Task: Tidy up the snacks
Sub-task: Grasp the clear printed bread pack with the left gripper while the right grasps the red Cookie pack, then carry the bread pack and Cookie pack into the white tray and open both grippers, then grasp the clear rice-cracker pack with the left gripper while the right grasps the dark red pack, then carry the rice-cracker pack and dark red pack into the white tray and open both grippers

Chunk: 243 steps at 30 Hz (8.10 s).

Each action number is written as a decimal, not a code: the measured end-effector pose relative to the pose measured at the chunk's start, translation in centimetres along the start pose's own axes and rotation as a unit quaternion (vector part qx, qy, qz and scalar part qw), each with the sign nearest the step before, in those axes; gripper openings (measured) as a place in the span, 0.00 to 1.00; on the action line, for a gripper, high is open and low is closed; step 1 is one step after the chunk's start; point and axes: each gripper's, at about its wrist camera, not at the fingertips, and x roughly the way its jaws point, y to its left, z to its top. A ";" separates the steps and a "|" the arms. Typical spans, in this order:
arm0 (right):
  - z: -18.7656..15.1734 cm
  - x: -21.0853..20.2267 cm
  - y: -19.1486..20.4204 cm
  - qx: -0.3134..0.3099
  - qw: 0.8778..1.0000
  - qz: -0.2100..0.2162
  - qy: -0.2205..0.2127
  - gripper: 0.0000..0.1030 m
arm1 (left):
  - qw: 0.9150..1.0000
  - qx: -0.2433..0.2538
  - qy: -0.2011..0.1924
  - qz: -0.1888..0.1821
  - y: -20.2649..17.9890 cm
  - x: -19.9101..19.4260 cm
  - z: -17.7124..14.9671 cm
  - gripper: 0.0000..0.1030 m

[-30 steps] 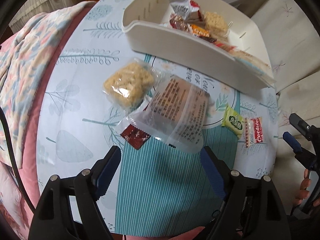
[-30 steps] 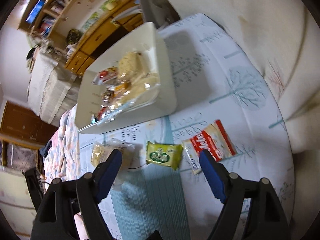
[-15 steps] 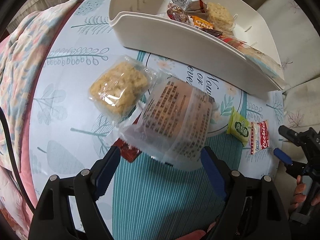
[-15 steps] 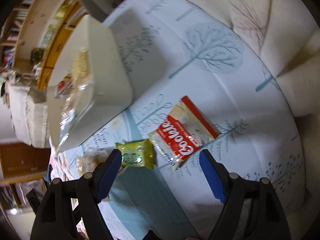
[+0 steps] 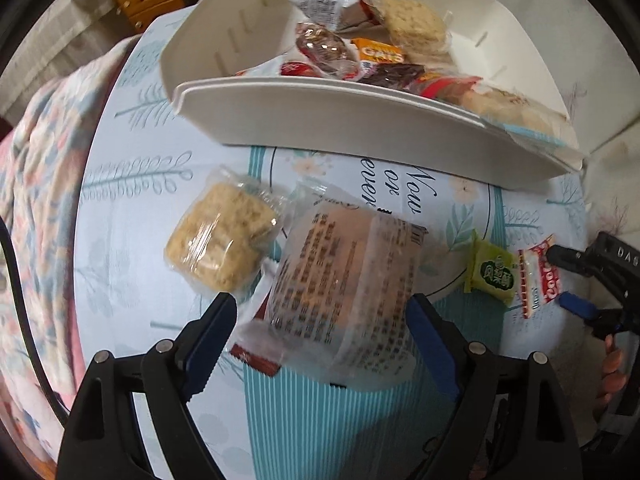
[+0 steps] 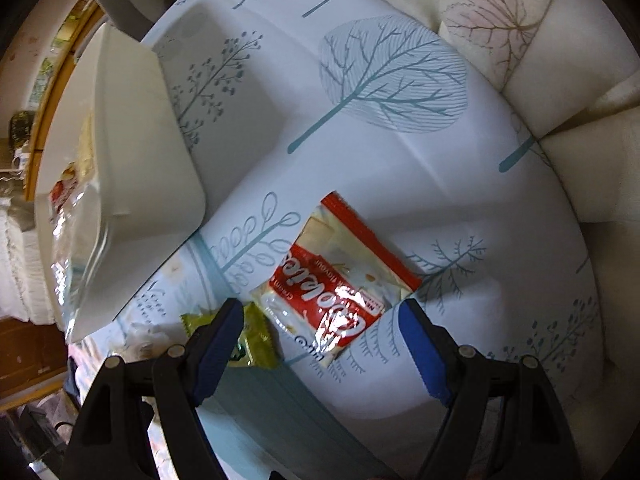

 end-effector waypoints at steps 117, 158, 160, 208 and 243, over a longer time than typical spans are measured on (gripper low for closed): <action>-1.5 -8.5 14.1 -0.247 0.946 0.202 -0.062 0.82 | 0.978 -0.052 -0.178 -0.097 0.1 -13.5 4.6 0.85; -15.2 -7.3 12.5 -0.438 0.879 0.142 -0.122 0.84 | 0.991 -0.080 -0.098 -0.038 7.0 -12.1 -6.0 0.85; -16.0 -6.9 13.0 -0.429 0.885 0.135 -0.124 0.84 | 0.993 -0.061 -0.095 -0.042 7.9 -12.0 -5.4 0.85; -24.7 7.6 20.2 -0.352 0.904 0.003 -0.243 0.63 | 0.978 0.171 -0.015 -0.120 9.5 4.0 3.5 0.65; -21.9 4.7 16.0 -0.289 0.953 0.028 -0.091 0.35 | 0.985 0.100 0.016 -0.136 13.5 -3.1 0.2 0.38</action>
